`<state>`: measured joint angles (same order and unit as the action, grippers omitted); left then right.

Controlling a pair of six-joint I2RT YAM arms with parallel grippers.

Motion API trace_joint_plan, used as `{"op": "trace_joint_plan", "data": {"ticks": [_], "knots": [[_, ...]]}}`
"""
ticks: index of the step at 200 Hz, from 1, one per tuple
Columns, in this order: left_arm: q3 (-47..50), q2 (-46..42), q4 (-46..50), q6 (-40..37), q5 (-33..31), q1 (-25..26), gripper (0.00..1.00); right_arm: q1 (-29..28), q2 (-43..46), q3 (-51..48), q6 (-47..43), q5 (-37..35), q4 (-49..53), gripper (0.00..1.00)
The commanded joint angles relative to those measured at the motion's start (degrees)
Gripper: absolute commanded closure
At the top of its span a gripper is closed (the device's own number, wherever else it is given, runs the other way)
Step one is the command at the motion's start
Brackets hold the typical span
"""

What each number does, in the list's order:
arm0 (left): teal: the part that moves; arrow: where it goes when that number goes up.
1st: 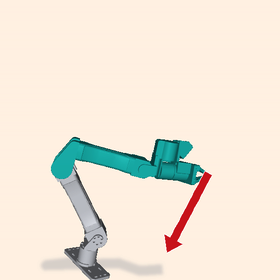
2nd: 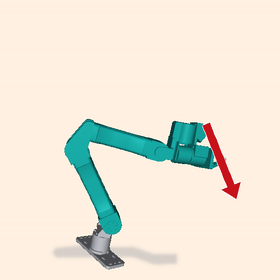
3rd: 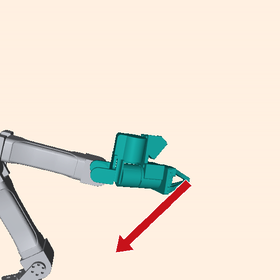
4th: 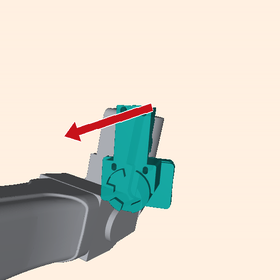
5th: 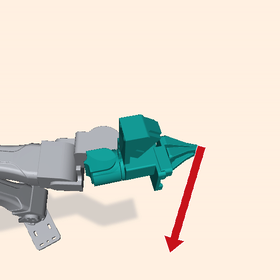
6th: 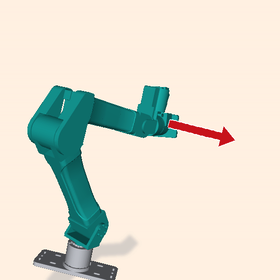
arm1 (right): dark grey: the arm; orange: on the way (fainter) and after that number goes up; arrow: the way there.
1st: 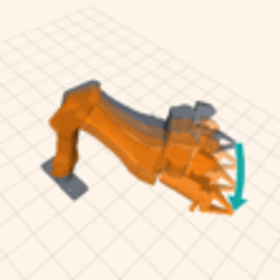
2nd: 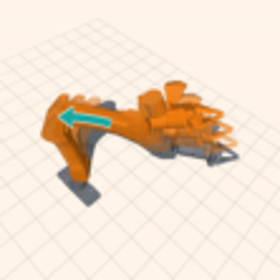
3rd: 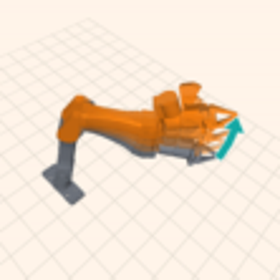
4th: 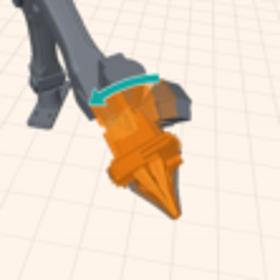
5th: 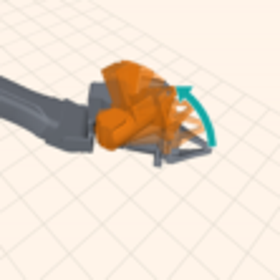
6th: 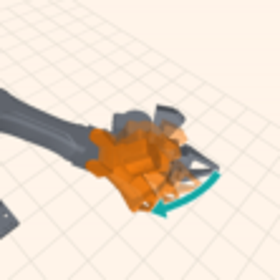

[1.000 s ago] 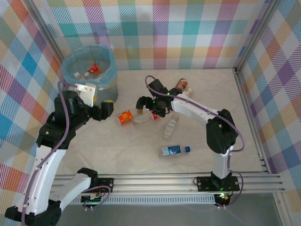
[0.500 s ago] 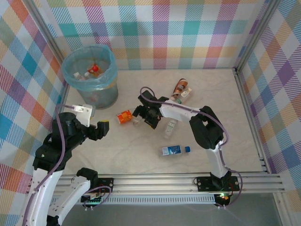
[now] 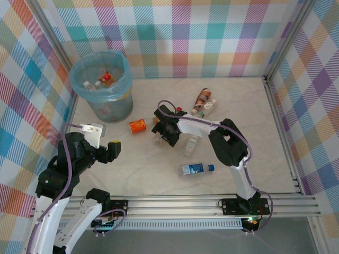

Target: Put the plastic bottles in the bin

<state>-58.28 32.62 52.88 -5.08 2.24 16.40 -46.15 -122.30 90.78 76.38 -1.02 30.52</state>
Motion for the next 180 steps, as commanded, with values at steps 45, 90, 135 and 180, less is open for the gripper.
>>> {"op": "trace_joint_plan", "data": {"ticks": [45,90,135,180], "knots": [[-2.18,2.68,-1.97,2.46,-0.33,0.48,0.19,-0.17,6.05,-7.50,-3.73,-3.00,-2.46,0.45],[-8.46,9.08,-2.35,8.05,-1.66,0.47,0.20,-0.56,13.22,-12.32,-12.29,-4.53,-5.45,0.54],[-14.84,17.79,-4.91,14.92,-1.49,0.47,0.20,-2.70,23.75,-18.24,-25.53,-6.94,-12.66,0.54],[-23.25,28.74,-9.58,19.26,10.10,0.47,0.20,-2.89,32.89,-25.96,-39.22,2.45,-24.73,0.56]]}}
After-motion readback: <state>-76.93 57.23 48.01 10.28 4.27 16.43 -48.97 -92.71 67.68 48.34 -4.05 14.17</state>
